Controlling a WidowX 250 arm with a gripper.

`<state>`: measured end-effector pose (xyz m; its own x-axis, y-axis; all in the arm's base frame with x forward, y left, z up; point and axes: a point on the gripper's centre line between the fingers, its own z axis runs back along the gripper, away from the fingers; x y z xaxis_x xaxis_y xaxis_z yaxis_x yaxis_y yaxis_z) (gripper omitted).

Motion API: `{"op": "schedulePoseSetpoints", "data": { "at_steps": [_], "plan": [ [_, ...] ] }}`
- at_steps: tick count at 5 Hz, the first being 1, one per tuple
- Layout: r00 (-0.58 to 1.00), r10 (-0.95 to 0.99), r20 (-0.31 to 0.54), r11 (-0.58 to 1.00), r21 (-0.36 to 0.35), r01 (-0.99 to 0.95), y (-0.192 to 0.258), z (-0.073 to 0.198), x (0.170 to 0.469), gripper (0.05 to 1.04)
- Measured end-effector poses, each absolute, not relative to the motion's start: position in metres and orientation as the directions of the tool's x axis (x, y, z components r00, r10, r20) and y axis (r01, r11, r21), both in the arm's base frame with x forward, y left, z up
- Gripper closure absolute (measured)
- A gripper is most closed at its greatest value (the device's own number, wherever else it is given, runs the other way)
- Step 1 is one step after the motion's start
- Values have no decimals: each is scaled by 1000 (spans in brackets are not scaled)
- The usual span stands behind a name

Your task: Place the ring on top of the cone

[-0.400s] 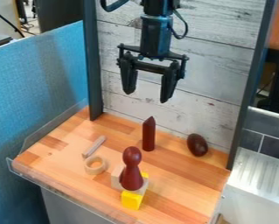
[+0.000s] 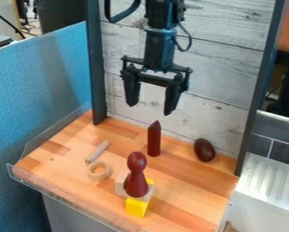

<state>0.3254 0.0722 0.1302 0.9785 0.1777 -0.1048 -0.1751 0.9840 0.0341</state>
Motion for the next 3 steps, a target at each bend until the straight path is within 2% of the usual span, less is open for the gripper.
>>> {"op": "schedulePoseSetpoints", "data": {
  "at_steps": [1, 3],
  "plan": [
    [972, 217, -92, 976, -4, -218, 85, 123, 322, 83],
    [964, 261, 60, 965, -29, -259, 112, 107, 319, 83]
  ]
}}
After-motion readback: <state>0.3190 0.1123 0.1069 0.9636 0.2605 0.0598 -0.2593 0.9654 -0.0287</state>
